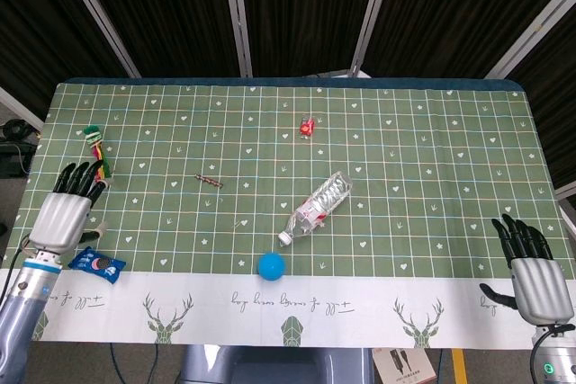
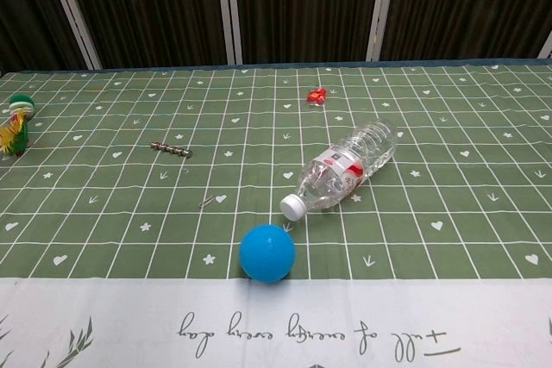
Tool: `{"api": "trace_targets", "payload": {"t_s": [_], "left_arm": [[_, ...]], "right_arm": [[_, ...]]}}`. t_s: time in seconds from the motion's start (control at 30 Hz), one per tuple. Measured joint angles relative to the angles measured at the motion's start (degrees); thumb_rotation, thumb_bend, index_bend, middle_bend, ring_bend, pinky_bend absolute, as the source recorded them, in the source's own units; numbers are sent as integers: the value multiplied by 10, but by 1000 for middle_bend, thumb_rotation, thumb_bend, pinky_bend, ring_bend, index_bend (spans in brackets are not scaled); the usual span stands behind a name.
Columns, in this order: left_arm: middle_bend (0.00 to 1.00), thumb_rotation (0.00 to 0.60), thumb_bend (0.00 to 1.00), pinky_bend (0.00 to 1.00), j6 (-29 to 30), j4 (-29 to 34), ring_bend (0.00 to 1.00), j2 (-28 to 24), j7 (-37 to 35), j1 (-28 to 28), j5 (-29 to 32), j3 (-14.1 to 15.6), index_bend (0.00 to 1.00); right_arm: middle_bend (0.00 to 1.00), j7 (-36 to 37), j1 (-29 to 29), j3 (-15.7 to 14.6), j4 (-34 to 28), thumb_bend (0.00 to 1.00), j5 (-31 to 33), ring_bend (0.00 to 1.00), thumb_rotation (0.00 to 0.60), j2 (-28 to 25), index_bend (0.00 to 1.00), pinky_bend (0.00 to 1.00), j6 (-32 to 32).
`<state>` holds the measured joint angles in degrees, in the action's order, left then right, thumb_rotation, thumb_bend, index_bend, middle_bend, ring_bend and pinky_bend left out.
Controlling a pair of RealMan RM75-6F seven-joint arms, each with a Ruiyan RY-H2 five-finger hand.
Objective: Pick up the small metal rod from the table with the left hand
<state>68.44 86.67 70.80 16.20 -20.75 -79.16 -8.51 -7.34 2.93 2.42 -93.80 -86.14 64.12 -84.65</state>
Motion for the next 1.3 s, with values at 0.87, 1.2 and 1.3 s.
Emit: {"api": "trace_targets", "payload": {"t_s": [0.87,1.2,1.3], "left_arm": [[0,600,297,0,-235,-363,0,247,45,-234,106,-50,428],[0,600,294,0,-271,-454,0,318,44,-286,109,-49,472],[0,600,295,0,-276,-476,0,335,42,-297,109,-49,474]], "right_arm": [[0,35,1,0,-31,59,44,0,600,-30,0,88,36],[0,47,-1,2,-34,58,50,0,600,-34,0,88,39],[0,49,-1,2,-34,58,50,0,600,-35,0,88,39]]}}
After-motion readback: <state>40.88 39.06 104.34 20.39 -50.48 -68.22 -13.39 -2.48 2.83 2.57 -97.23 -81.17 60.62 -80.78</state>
